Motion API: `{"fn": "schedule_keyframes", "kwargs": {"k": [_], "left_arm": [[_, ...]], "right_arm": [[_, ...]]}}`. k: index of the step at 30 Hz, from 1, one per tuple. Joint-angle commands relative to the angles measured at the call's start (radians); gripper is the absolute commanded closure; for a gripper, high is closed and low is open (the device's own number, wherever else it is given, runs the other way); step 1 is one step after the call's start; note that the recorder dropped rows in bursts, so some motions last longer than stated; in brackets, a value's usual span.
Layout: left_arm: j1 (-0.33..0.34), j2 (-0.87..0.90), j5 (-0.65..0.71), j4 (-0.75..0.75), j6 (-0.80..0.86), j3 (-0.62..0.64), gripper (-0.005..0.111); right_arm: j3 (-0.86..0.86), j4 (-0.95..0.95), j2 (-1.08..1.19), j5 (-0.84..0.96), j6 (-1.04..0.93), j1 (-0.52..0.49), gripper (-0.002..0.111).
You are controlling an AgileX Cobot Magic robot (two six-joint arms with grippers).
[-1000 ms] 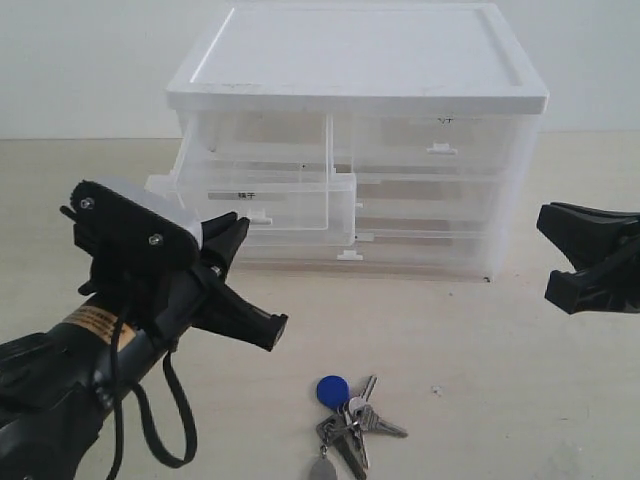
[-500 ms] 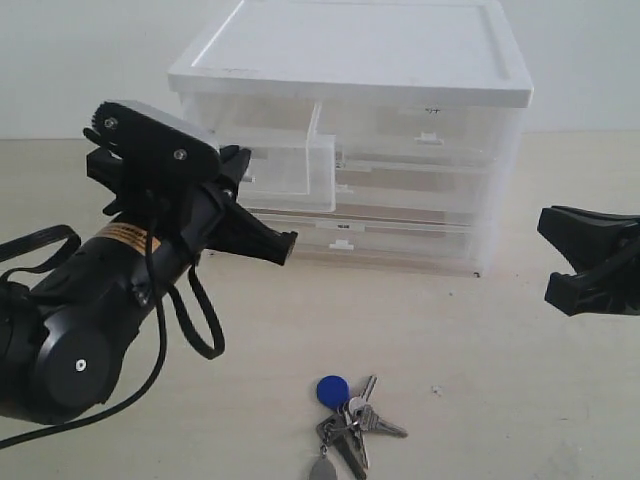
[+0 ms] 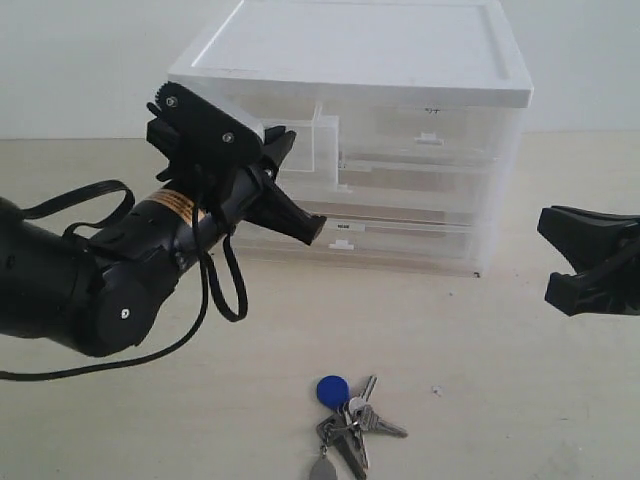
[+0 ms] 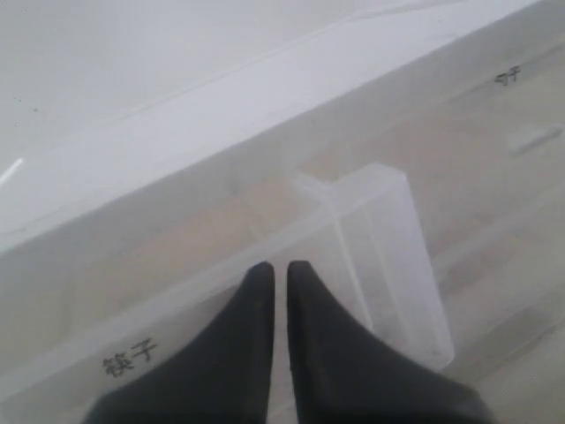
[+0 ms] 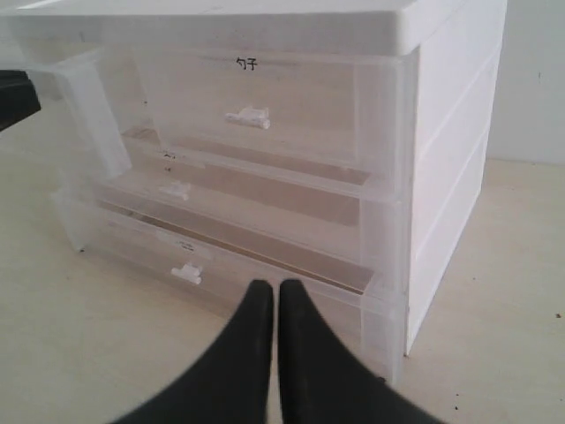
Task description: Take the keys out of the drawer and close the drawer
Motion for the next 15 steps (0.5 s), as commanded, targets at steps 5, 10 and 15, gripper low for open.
{"fn": "schedule_keyframes", "kwargs": {"k": [5, 10, 15], "left_arm": [[0.104, 0.040, 0.058, 0.214, -0.166, -0.089, 0.102], [0.115, 0.059, 0.073, 0.258, -0.207, -0.127, 0.102], [0.130, 0.109, 0.136, 0.258, -0.212, -0.205, 0.102]], "right_arm": [[-0.005, -0.008, 0.004, -0.014, -0.005, 0.000, 0.108], [-0.005, -0.008, 0.004, -0.014, -0.005, 0.000, 0.108], [-0.005, -0.008, 0.004, -0.012, -0.016, 0.000, 0.108]]}}
